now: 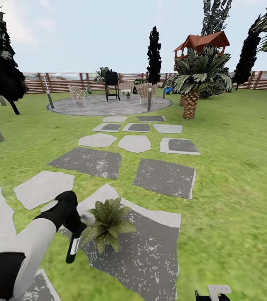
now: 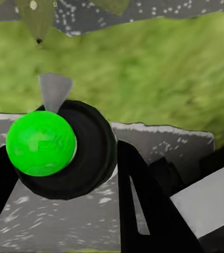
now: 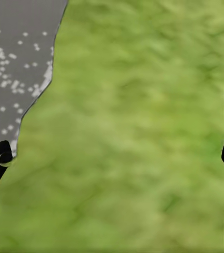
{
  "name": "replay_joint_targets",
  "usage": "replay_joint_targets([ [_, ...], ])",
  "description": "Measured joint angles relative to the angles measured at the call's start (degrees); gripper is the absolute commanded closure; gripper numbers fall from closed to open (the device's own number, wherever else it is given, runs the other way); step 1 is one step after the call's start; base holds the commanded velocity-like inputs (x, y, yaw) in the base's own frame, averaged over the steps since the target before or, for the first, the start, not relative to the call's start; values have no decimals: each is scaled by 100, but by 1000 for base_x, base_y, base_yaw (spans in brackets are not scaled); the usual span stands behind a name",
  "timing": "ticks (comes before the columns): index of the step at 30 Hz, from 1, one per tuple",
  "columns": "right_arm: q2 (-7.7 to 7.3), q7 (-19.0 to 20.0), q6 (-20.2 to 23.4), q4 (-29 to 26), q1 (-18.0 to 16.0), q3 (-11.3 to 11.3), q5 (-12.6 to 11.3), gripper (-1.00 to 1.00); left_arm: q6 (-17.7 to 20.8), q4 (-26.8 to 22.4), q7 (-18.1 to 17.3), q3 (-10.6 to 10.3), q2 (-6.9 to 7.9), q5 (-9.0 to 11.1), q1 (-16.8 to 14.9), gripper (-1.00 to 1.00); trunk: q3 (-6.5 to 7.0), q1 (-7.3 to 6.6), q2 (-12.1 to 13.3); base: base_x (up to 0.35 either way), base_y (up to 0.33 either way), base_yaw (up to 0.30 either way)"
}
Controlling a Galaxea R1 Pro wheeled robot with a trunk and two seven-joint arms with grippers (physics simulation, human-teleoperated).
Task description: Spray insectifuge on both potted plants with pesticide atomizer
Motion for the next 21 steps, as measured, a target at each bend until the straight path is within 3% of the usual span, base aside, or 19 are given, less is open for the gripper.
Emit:
replay_joint_targets([
  [1,-2,4,1,0,0,0,-1,-100,-40,-21,-260,-7,0,-361,27,100,0,0,0,0,0,0],
  [2,-1,5,5,0,0,0,-2,-100,-55,-21,-344,-8,-3,-566,54,100,0,0,0,0,0,0],
  [5,4,1,6,0,0,0,-3,-100,-69,7,-421,-9,0,-815,88,100,0,-1,0,114,-41,0],
  [13,9,-3,8,0,0,9,-3,-100,-66,14,-445,-10,-9,-868,94,100,0,-3,0,304,-42,24],
  [21,15,-7,8,1,-1,9,-3,-100,-66,19,-444,-34,-39,-869,98,100,0,-3,0,322,-32,266],
])
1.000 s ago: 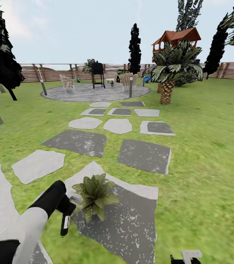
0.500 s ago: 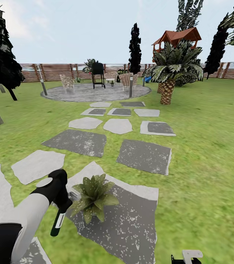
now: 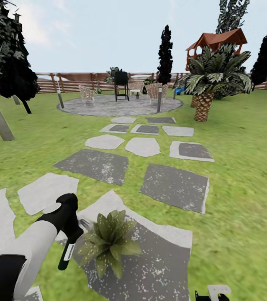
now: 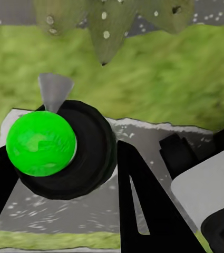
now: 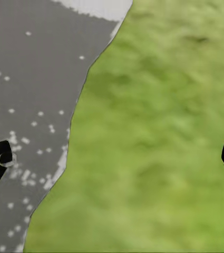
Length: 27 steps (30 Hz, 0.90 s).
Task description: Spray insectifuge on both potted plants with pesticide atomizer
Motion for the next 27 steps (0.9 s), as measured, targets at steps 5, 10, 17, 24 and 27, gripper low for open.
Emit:
replay_joint_targets([
  [5,0,2,-1,0,0,0,0,-100,-1,0,-1,-2,-10,-5,-3,100,0,2,0,188,-211,93],
  [10,-1,2,-1,0,0,0,0,-100,-2,2,0,-2,-4,-10,4,100,0,3,0,20,-273,12],
  [17,0,-1,-2,1,-1,0,0,-100,-2,152,6,8,34,-244,25,100,0,3,0,1,-278,235],
  [24,0,3,0,0,0,1,0,-100,-4,193,7,8,95,-279,32,100,0,3,0,53,-229,118],
  [27,0,3,1,0,0,-1,0,-100,-2,194,9,10,179,-274,32,100,0,3,0,10,-22,235],
])
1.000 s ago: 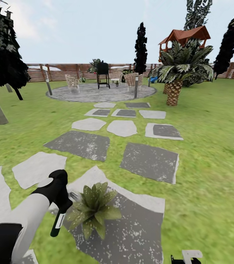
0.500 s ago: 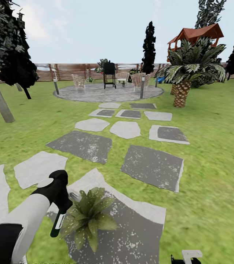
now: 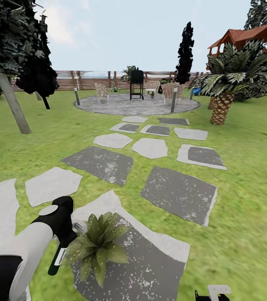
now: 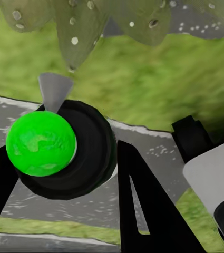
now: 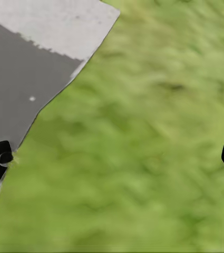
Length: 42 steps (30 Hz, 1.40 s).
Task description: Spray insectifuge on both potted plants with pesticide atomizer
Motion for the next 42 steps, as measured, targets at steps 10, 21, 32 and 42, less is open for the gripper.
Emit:
replay_joint_targets([
  [10,-4,1,-1,0,0,0,2,-100,8,56,5,0,-20,-37,198,100,0,0,0,15,-16,179],
  [21,-9,1,0,0,0,0,9,-100,10,61,-2,-1,14,-54,228,100,0,0,0,87,-142,26],
  [32,0,0,-1,0,0,3,10,-100,23,53,5,-4,3,-67,229,100,0,-2,-1,26,-32,220],
  [42,-1,-1,-2,0,0,1,7,-100,27,53,8,-1,4,-68,228,100,0,0,0,88,-247,4],
])
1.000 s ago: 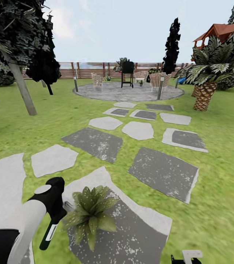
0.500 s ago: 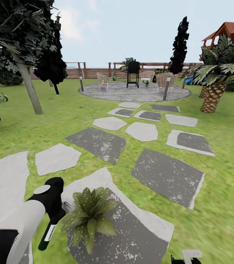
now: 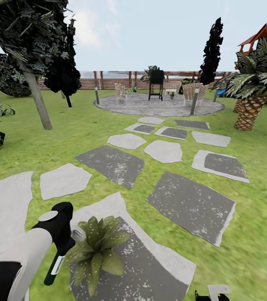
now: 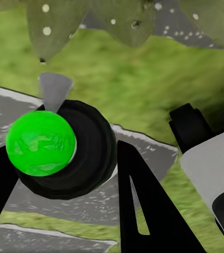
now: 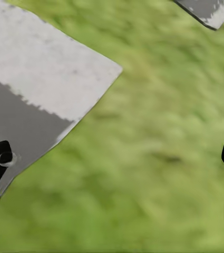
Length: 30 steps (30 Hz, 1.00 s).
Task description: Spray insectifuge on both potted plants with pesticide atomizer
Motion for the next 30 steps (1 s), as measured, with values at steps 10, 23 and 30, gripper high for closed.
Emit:
replay_joint_targets([
  [10,0,0,0,0,0,0,2,-100,0,0,0,-7,-5,0,-5,100,0,2,0,-93,-271,0],
  [23,2,0,0,1,-1,0,2,-100,0,-1,0,-2,8,0,-7,100,0,2,0,-139,-271,40],
  [30,17,0,0,2,-1,0,2,-100,0,-2,5,2,24,3,-5,100,0,2,0,-139,-270,266],
])
